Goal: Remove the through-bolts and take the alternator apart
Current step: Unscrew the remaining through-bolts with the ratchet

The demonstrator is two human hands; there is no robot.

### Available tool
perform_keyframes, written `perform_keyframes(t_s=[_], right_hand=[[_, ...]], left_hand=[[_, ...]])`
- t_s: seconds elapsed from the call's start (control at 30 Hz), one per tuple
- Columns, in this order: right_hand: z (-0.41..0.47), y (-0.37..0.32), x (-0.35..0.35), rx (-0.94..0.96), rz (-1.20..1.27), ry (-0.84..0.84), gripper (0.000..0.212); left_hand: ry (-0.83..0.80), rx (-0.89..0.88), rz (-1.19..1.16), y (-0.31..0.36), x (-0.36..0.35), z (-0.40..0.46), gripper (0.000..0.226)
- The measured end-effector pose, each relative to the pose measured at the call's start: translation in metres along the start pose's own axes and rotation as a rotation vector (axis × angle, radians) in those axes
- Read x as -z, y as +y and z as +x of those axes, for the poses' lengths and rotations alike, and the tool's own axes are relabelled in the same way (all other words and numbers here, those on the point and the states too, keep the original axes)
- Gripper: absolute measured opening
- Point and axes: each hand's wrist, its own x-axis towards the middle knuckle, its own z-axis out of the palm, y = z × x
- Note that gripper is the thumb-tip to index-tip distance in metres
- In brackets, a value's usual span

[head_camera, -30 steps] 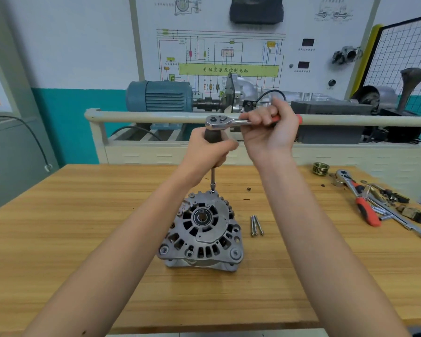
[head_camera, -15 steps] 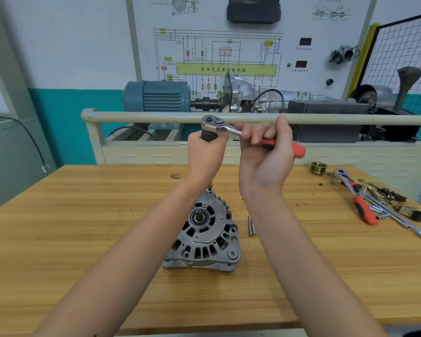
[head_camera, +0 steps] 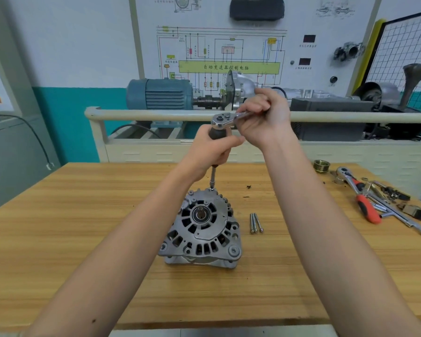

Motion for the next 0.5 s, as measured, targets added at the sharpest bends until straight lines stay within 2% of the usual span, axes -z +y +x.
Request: perform_keyframes(t_s=[0.13,0.23,0.3,0.4,0.5], right_hand=[[-0.016,0.017,0.006,0.261,0.027,0.034,0.039],[-0.04,0.042,0.014,0.522,-0.065,-0.053,0.038],[-0.054,0.055,0.017,0.691,-0.211,-0.146,0.033],[-0.058,0.056,0.019,0.747,-0.326,-0.229,0.03],[-0.044,0.038,0.013,0.55,-0.204,-0.176,0.038]], left_hand=[[0.211,0.041,0.002,-0.005,-0.004,0.004,0.041],[0.457,0.032,0.025,-0.007,-0.01,0.007,0.037],[0.557,0.022,0.021,-0.008,-0.014,0.008,0.032],[0.54,0.016,0.012,-0.008,-0.015,0.006,0.029],[0.361,0.022,0.022,-0.006,-0.003,0.001,0.037]])
